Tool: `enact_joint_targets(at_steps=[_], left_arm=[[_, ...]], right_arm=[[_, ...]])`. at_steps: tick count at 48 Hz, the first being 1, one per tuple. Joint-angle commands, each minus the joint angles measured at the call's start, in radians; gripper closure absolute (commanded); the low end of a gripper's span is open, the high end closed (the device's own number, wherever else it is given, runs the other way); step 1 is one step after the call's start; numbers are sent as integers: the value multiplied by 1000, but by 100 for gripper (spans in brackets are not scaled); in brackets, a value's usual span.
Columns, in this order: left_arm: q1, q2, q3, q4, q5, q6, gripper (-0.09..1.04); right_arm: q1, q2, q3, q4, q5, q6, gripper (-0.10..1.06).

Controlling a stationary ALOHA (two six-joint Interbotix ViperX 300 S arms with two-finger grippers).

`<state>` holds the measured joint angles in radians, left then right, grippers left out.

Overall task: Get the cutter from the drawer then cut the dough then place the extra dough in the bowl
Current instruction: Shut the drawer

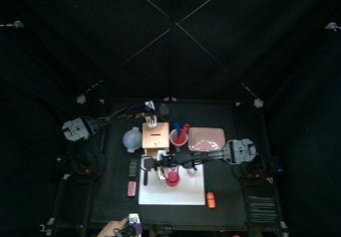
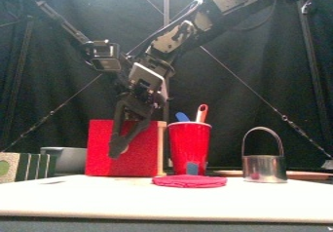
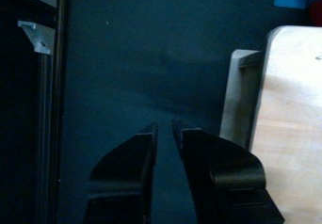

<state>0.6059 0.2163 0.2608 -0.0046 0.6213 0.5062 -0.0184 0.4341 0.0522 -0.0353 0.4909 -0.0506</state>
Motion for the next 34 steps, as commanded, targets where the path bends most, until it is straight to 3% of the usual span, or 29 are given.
enact_joint_targets(at_steps=[1, 11, 34], left_arm=[[0, -12, -12, 6, -18, 2, 31], [2, -12, -3, 8, -29, 2, 31], [0, -12, 20, 5, -75, -2, 31]], right_arm=[[-28, -25, -44, -20, -5, 0, 50], [-55, -20, -72, -72, 11, 0, 50], [-115, -8, -92, -104, 18, -2, 50]])
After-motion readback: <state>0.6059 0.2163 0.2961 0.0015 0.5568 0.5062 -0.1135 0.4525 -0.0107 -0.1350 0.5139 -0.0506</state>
